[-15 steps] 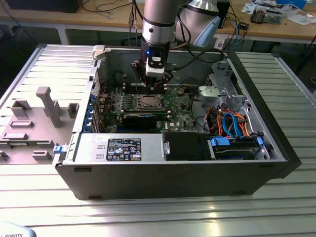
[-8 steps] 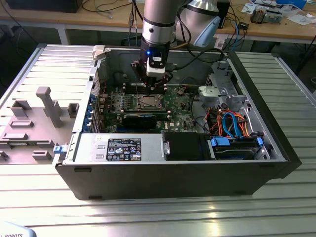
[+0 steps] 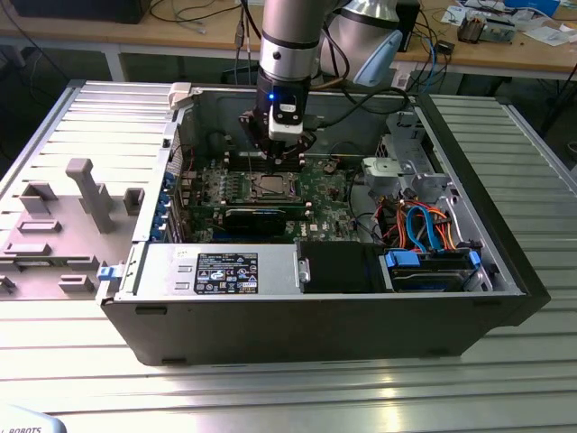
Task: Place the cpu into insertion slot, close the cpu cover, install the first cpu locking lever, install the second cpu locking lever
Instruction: 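Install the first cpu locking lever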
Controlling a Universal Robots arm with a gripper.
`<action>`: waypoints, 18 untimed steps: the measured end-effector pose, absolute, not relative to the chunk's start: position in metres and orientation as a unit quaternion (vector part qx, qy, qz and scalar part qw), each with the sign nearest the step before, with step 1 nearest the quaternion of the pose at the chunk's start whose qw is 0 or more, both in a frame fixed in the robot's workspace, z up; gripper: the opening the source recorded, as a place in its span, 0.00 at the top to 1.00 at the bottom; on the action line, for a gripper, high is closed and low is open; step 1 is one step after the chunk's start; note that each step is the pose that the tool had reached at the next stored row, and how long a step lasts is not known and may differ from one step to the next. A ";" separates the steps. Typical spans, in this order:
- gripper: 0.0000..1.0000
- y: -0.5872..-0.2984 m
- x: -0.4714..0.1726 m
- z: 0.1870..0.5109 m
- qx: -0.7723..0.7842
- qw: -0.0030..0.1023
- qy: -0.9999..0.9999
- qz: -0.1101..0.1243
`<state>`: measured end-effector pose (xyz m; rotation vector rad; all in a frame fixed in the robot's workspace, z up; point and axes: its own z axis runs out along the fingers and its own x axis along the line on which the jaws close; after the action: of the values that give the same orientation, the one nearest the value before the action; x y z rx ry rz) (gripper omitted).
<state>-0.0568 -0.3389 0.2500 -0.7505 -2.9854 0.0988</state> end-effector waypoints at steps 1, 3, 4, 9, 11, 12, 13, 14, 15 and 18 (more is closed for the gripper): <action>0.89 -0.339 -0.057 0.250 -0.243 0.031 -0.969 0.032; 0.89 -0.339 -0.057 0.250 -0.240 0.031 -0.970 0.032; 0.89 -0.339 -0.057 0.250 -0.238 0.031 -0.970 0.032; 0.89 -0.339 -0.057 0.250 -0.233 0.030 -0.972 0.032; 0.89 -0.339 -0.057 0.250 -0.230 0.030 -0.972 0.032; 0.89 -0.339 -0.057 0.250 -0.229 0.030 -0.972 0.032; 0.89 -0.339 -0.057 0.250 -0.227 0.030 -0.973 0.033; 0.89 -0.339 -0.057 0.250 -0.226 0.030 -0.973 0.033; 0.89 -0.339 -0.057 0.250 -0.224 0.030 -0.974 0.033; 0.89 -0.339 -0.057 0.250 -0.221 0.030 -0.974 0.033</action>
<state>-0.0568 -0.3389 0.2500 -0.6802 -3.0036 0.1010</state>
